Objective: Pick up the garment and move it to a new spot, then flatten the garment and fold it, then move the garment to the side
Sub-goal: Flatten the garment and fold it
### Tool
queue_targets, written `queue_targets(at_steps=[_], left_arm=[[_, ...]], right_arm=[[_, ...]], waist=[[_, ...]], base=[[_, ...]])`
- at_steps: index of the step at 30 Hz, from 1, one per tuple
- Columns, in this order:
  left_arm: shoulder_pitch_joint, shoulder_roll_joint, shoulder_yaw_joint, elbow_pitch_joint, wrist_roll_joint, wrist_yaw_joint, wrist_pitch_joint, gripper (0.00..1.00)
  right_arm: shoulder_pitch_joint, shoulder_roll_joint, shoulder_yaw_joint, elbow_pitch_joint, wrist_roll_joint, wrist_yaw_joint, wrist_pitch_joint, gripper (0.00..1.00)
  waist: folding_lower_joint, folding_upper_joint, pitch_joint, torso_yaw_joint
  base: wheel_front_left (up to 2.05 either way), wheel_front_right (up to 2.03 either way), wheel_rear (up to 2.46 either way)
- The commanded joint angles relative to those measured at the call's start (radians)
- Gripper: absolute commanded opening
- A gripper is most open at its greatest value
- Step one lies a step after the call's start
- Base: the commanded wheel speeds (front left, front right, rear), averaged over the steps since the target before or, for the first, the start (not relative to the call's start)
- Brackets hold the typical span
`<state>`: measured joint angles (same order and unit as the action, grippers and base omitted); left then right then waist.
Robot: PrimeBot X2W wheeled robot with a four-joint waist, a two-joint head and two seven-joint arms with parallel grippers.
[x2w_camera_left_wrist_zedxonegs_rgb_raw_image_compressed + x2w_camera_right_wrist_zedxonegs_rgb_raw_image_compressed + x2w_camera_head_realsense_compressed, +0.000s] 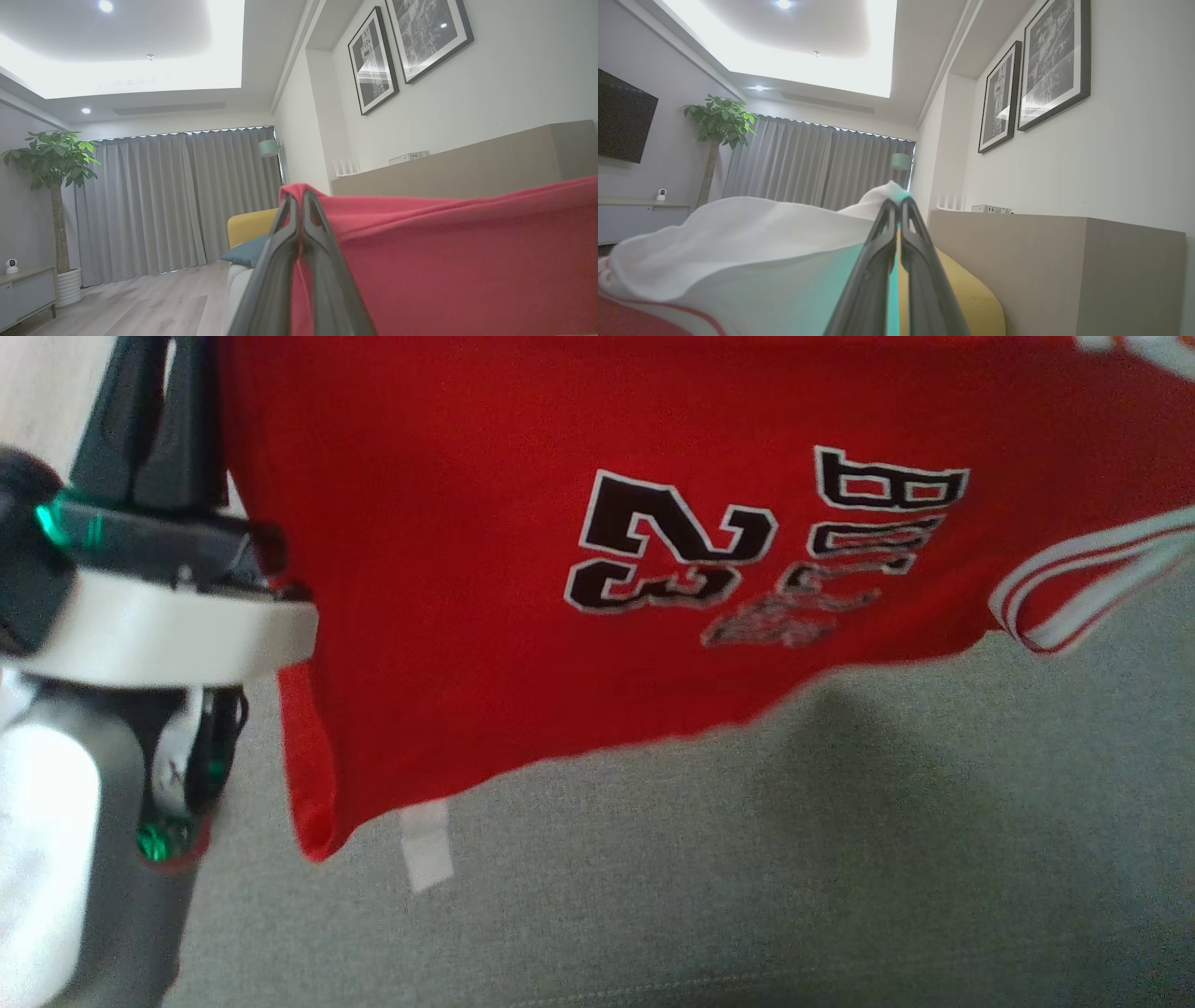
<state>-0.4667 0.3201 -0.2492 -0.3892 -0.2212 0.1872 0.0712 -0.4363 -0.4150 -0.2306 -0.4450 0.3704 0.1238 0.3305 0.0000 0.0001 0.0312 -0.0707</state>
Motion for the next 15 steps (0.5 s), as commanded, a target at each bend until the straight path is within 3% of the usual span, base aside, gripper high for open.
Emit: queue_targets(at_steps=[1,8,15], left_arm=[[-0.073,0.039,0.046,-0.018,-0.009,-0.008,0.017,0.00],[-0.211,-0.001,0.030,0.147,-0.074,-0.045,0.040,0.00],[-0.478,-0.073,0.012,0.510,-0.099,-0.092,-0.046,0.00]], right_arm=[[-0.050,-0.024,0.016,-0.004,0.015,0.007,0.014,0.00],[-0.197,-0.030,0.080,0.159,0.084,0.007,-0.011,0.00],[-0.480,-0.049,0.244,0.472,0.138,0.007,-0.111,0.00]], waist=[[0.0000,-0.0001,0.004,0.000],[0.0000,-0.0001,0.067,0.006],[0.0000,-0.0001,0.163,0.013]], base=[[0.00,0.00,0.00],[0.00,0.00,0.00],[0.00,0.00,0.00]])
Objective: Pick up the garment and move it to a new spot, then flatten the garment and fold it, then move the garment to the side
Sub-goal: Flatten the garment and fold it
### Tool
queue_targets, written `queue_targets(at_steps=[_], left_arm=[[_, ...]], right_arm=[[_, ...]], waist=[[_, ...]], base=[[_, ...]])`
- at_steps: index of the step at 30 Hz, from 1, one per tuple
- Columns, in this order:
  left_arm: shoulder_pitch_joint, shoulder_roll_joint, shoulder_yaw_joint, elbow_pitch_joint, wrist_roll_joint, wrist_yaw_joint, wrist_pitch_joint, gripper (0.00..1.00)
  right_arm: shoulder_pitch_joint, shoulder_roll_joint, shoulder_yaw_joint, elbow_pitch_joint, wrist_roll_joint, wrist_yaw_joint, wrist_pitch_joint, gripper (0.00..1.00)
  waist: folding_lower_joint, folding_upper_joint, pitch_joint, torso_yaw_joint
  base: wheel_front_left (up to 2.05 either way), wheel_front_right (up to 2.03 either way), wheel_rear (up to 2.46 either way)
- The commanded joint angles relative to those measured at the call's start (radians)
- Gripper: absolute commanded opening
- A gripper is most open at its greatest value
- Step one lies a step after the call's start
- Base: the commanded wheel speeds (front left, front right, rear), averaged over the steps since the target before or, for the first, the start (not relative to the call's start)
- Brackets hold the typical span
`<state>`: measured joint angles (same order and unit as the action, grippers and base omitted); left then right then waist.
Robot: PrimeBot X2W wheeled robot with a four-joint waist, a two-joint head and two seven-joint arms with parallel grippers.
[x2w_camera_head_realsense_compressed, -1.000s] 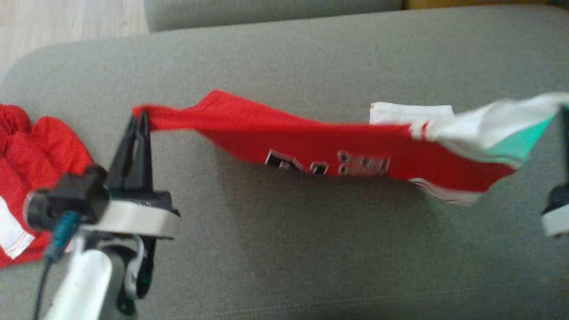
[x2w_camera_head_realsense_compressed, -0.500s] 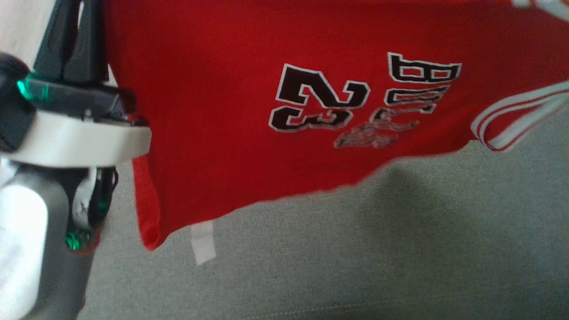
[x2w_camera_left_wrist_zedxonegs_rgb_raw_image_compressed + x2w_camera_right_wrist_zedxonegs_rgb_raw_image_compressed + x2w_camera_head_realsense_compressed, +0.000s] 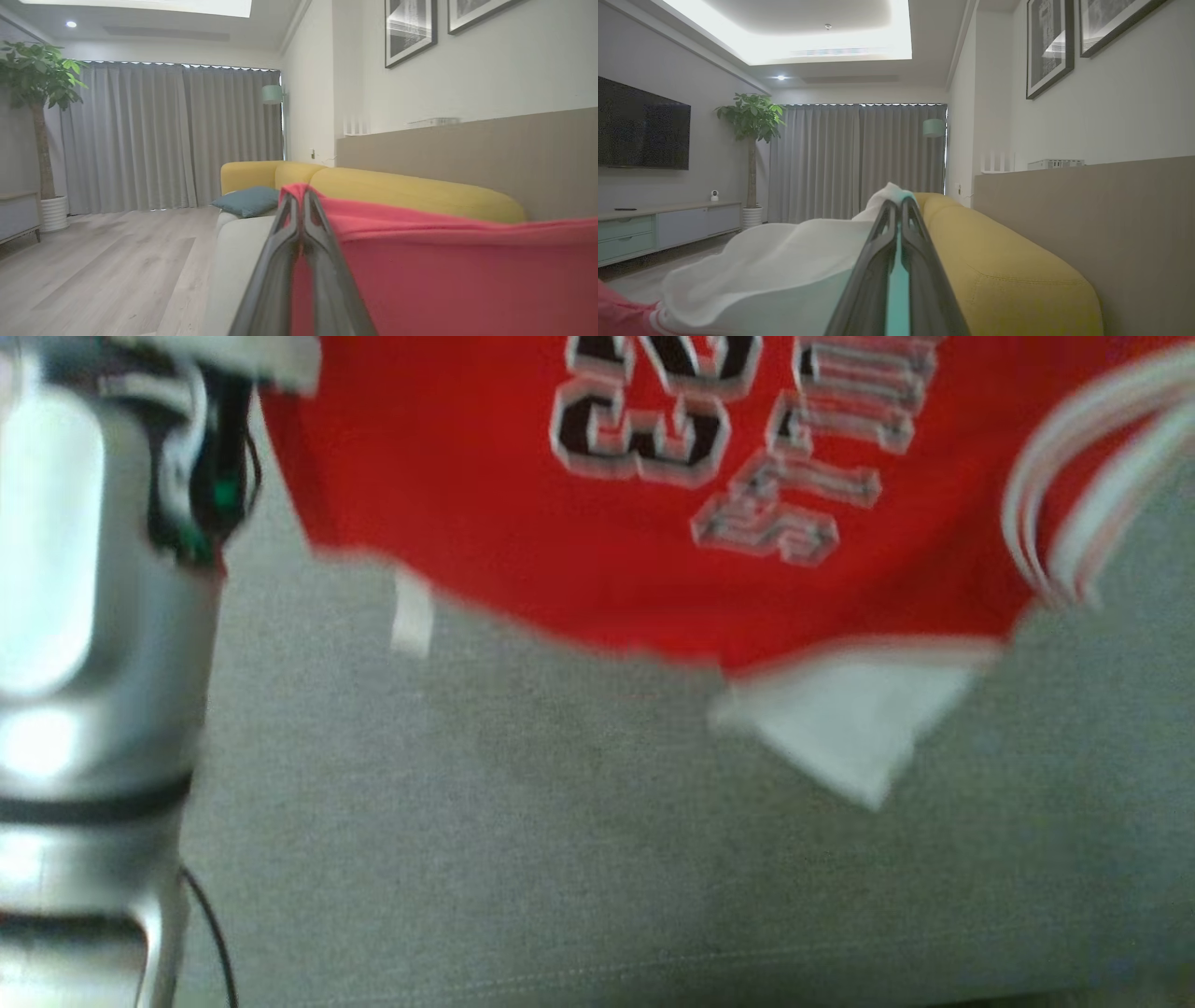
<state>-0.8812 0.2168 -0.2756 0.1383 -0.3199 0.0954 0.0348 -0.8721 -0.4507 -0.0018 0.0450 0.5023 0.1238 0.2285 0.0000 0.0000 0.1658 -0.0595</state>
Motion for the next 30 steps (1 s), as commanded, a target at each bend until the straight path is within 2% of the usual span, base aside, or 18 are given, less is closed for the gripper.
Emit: queue_targets(at_steps=[1,3,6,11,18,26,30], left_arm=[[-0.103,0.021,0.039,0.040,0.000,-0.004,-0.033,0.00],[-0.208,-0.004,0.048,0.201,-0.001,-0.013,-0.113,0.00],[-0.297,-0.020,0.057,0.344,-0.005,-0.023,-0.189,0.00],[-0.375,-0.042,0.066,0.557,-0.019,-0.050,-0.261,0.00],[-0.297,-0.103,0.081,0.809,-0.062,-0.105,-0.294,0.00],[-0.144,-0.144,0.128,0.863,-0.082,-0.121,-0.296,0.00],[-0.046,-0.151,0.157,0.838,-0.078,-0.125,-0.296,0.00]], right_arm=[[-0.091,-0.013,0.045,0.031,0.009,0.007,-0.031,0.00],[-0.231,-0.004,0.133,0.171,0.015,0.007,-0.108,0.00],[-0.358,0.010,0.215,0.291,0.017,0.007,-0.194,0.00],[-0.452,0.059,0.344,0.486,0.062,0.007,-0.273,0.00],[-0.347,0.131,0.496,0.719,0.169,0.007,-0.342,0.00],[-0.167,0.160,0.581,0.820,0.308,0.007,-0.410,0.00],[-0.048,0.148,0.598,0.801,0.387,0.007,-0.447,0.00]], waist=[[0.0000,0.0000,0.038,0.002],[0.0000,0.0000,0.059,0.002],[0.0000,0.0000,0.078,-0.001],[0.0000,0.0000,0.127,-0.015],[0.0000,0.0000,0.202,-0.020],[0.0000,0.0000,0.250,-0.012],[0.0000,0.0000,0.242,-0.010]], base=[[0.00,0.00,0.00],[0.00,0.00,0.00],[0.00,0.00,0.00],[0.00,0.00,0.00],[0.00,0.00,0.00],[0.00,0.00,0.00],[0.00,0.00,0.00]])
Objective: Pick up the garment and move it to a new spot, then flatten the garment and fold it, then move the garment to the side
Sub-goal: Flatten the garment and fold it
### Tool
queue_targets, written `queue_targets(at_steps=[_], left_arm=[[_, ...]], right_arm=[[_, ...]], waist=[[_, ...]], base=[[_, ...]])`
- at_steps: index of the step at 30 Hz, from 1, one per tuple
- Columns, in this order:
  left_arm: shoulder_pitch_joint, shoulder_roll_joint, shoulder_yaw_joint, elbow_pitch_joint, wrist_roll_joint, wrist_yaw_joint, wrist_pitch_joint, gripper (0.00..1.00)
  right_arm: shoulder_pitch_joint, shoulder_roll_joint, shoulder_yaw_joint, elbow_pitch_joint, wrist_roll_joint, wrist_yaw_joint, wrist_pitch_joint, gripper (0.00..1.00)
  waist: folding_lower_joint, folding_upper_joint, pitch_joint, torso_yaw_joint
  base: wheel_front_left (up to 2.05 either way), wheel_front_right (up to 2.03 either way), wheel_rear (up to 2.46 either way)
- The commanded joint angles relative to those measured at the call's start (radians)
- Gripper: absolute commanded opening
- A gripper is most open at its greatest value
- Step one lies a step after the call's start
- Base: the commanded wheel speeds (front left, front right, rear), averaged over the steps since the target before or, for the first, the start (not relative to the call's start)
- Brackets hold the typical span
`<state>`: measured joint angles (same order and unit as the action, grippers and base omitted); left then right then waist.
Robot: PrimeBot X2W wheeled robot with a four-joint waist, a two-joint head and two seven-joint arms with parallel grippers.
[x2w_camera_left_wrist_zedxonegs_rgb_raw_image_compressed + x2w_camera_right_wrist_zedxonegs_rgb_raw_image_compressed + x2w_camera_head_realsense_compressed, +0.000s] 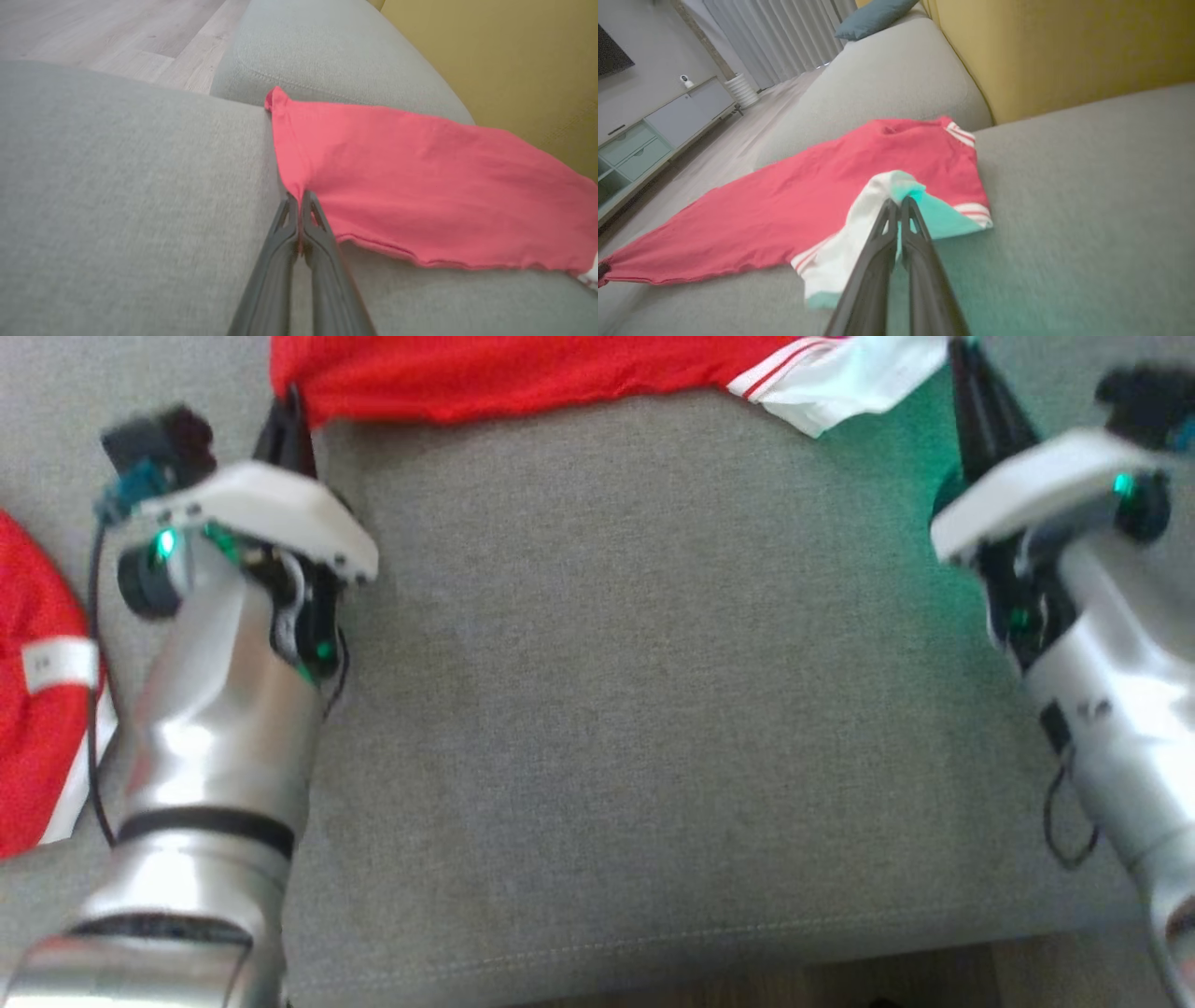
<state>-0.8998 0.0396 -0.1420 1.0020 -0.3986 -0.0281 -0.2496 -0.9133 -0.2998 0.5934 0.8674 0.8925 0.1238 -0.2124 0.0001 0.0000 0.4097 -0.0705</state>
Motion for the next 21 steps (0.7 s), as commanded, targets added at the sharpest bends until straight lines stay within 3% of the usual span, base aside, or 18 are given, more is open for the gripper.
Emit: queue_targets(at_steps=[1,13,21], left_arm=[[0.002,0.026,0.029,-0.039,0.006,-0.005,-0.012,0.00],[0.416,0.073,0.091,-0.256,0.057,-0.017,-0.012,0.00],[0.698,0.098,0.082,-0.501,0.053,0.017,0.094,0.00]], right_arm=[[0.028,-0.009,0.010,-0.034,0.009,0.007,-0.013,0.00],[0.535,-0.130,-0.053,-0.345,0.051,0.007,-0.028,0.00],[0.885,-0.165,-0.233,-0.591,0.032,0.007,0.217,0.00]], waist=[[-0.0001,0.0000,-0.011,-0.001],[-0.0001,0.0000,-0.172,-0.019],[-0.0001,0.0000,-0.264,-0.019]], base=[[0.00,0.00,0.00],[0.00,0.00,0.00],[0.00,0.00,0.00]])
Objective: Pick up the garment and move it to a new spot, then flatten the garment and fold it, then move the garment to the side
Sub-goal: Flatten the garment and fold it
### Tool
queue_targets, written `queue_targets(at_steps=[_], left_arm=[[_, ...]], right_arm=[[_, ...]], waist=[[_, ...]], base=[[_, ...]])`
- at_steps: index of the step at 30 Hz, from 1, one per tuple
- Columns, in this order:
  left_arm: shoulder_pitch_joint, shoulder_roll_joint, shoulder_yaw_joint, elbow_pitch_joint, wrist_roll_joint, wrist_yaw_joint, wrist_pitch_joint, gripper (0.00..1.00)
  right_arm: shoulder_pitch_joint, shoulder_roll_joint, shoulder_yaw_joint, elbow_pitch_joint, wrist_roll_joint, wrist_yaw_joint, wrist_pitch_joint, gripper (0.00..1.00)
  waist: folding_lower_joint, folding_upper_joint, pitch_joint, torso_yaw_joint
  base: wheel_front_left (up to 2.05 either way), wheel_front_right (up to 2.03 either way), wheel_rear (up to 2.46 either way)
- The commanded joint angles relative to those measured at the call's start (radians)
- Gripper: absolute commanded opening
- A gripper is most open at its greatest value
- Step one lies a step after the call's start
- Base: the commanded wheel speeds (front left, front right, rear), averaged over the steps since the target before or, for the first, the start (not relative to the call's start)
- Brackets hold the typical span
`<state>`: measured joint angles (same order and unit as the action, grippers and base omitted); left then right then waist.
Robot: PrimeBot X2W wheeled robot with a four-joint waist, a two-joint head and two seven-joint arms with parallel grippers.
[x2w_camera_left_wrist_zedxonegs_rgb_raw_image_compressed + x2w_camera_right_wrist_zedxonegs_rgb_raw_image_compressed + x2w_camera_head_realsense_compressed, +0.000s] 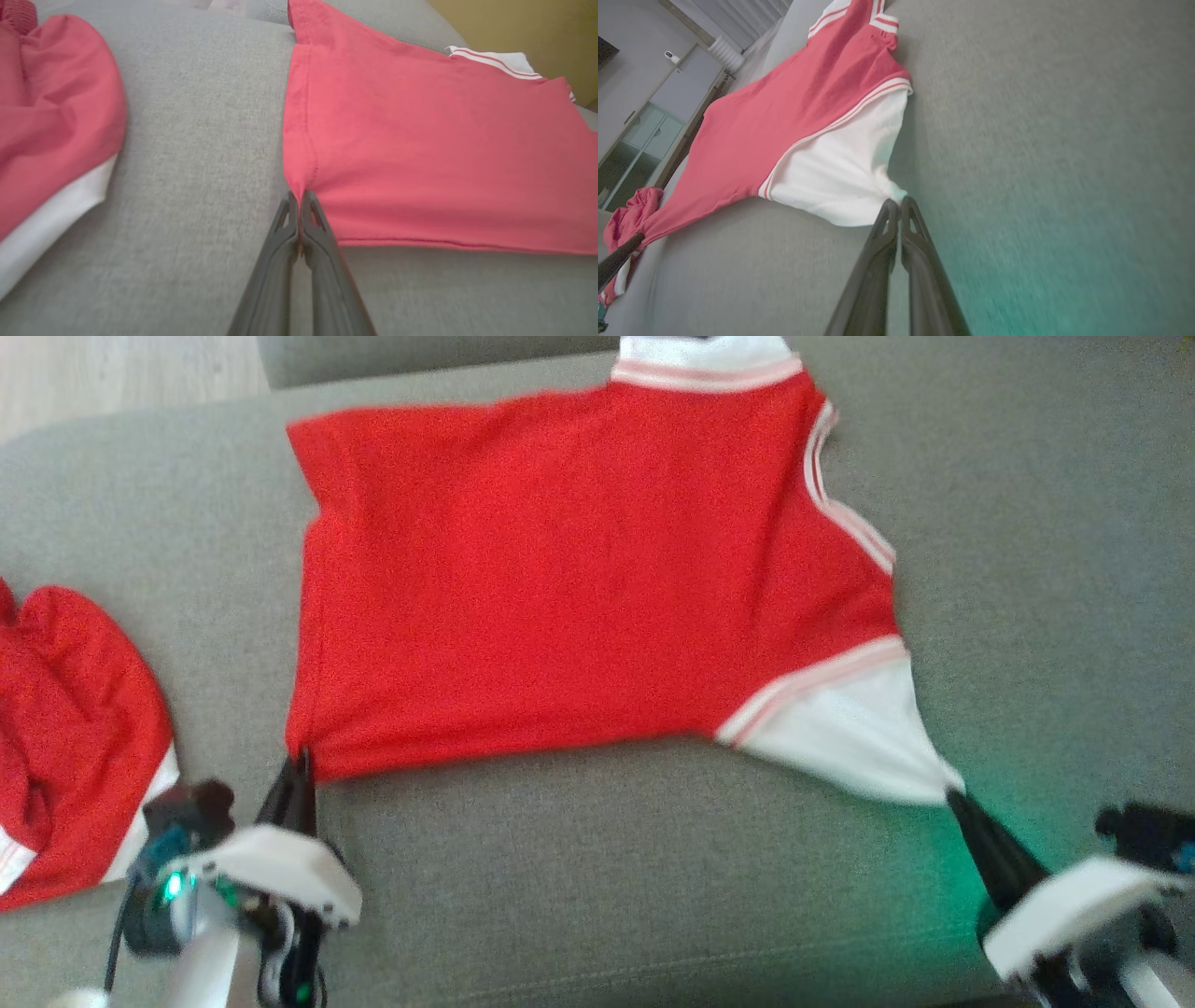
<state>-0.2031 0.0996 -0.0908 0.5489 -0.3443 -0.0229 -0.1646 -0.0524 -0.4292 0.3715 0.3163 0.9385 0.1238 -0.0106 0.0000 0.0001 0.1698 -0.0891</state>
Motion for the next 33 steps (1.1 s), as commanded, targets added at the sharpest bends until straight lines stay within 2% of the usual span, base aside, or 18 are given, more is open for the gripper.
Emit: queue_targets(at_steps=[1,6,11,17,23,33], left_arm=[[0.037,0.039,0.032,-0.094,-0.006,0.021,0.035,0.00],[0.227,0.053,0.039,-0.349,-0.021,0.082,0.200,0.00],[0.363,0.077,0.044,-0.586,-0.023,0.136,0.347,0.00],[0.394,0.100,0.037,-0.693,-0.025,0.156,0.458,0.00],[0.342,0.129,0.027,-0.728,-0.038,0.159,0.575,0.00],[0.093,0.163,0.001,-0.651,-0.100,0.104,0.730,0.00]], right_arm=[[0.070,-0.034,-0.043,-0.074,-0.024,0.007,0.058,0.00],[0.271,0.009,-0.213,-0.284,-0.113,0.007,0.281,0.00],[0.397,0.129,-0.373,-0.506,-0.214,0.007,0.469,0.00],[0.411,0.233,-0.443,-0.624,-0.274,0.007,0.614,0.00],[0.297,0.267,-0.477,-0.660,-0.297,0.007,0.694,0.00],[-0.013,0.217,-0.475,-0.528,-0.276,0.007,0.729,0.00]], waist=[[0.0000,-0.0001,-0.033,0.000],[0.0000,-0.0001,-0.069,-0.006],[0.0000,-0.0001,-0.081,-0.007],[0.0000,-0.0001,-0.076,-0.004],[0.0000,-0.0001,-0.034,-0.009],[0.0000,-0.0001,0.109,0.015]], base=[[0.00,0.00,0.00],[0.00,0.00,0.00],[0.00,0.00,0.00],[0.00,0.00,0.00],[0.00,0.00,0.00],[0.00,0.00,0.00]])
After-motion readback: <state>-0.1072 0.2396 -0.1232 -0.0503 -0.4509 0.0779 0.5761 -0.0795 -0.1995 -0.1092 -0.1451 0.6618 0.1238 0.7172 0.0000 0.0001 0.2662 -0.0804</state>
